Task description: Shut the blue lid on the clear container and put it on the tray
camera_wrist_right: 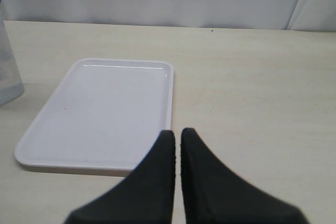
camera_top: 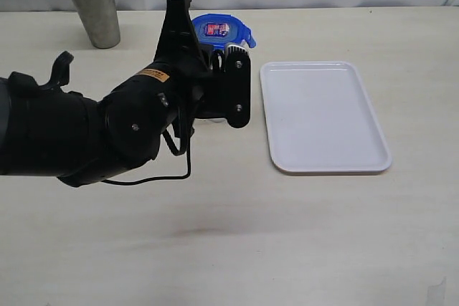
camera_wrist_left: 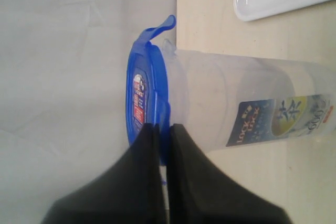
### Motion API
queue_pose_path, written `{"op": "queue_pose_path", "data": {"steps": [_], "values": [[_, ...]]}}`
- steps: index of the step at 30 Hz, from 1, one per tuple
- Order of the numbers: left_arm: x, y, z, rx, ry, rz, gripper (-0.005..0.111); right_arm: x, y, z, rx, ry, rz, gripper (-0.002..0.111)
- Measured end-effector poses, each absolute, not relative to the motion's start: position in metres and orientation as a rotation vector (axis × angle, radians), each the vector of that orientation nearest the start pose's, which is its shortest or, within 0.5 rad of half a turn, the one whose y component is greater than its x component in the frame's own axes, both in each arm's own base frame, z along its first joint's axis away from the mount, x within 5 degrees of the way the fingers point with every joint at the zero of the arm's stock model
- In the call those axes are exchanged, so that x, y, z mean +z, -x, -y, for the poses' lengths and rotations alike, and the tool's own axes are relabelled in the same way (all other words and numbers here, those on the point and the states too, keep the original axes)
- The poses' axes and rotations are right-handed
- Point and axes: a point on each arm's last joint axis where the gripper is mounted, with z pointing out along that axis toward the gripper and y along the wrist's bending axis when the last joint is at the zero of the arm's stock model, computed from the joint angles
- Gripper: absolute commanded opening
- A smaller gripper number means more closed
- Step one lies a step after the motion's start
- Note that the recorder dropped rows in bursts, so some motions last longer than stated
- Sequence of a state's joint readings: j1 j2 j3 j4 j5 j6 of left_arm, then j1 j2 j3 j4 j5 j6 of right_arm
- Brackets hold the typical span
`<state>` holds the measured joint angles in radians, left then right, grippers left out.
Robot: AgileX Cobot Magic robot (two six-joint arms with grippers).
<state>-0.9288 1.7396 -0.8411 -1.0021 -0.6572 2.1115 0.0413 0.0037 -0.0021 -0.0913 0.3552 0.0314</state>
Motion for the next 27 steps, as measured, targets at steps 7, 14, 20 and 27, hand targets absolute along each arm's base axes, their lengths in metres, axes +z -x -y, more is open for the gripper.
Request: {"op": "queue_pose_path", "data": {"steps": [7,14,20,27], "values": [[0.1955,-0.2437,0.2492,0.711,-1.568,-1.250,0.023,0.1818,-0.0534,0.0007,-0.038,0.066,-1.838,0.004],[0.1955,-0.2441,0.2483,0.714,-1.558,-1.265,0.036,0.1818,-0.0534,0.0007,-0.038,0.066,-1.838,0.004],[0.1946,-0.2439,0.2475,0.705,-1.552,-1.289,0.062,0.1818,-0.0534,0.0007,-0.038,0.066,-1.838,0.004],[0.1950,-0.2452,0.2442,0.722,-1.511,-1.333,0.068,0.1818,-0.0534,0.0007,-0.038,0.066,-1.838,0.004]]}}
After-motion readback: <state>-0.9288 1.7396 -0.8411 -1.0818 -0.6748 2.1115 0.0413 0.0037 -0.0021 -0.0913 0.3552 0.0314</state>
